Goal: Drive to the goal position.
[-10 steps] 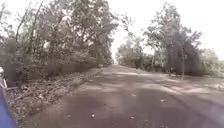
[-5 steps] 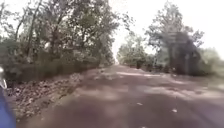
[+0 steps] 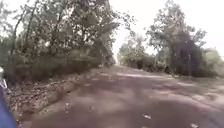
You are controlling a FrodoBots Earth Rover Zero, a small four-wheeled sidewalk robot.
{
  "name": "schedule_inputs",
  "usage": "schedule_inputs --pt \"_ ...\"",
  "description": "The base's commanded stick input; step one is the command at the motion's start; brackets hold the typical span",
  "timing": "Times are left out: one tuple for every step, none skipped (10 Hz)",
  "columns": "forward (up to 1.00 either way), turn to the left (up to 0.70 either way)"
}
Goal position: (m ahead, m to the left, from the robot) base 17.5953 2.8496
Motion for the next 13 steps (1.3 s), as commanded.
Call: schedule_inputs --pt "0.7 -0.03" --pt "0.7 -0.03" --pt "0.7 -0.03" --pt "0.7 -0.03" --pt "0.7 -0.03" --pt "0.7 -0.03" --pt "0.7 -0.03" --pt "0.7 -0.03" --pt "0.7 -0.03" --pt "0.7 -0.03" --pt "0.7 -0.12" --pt "0.7 -0.33" --pt "0.7 -0.22"
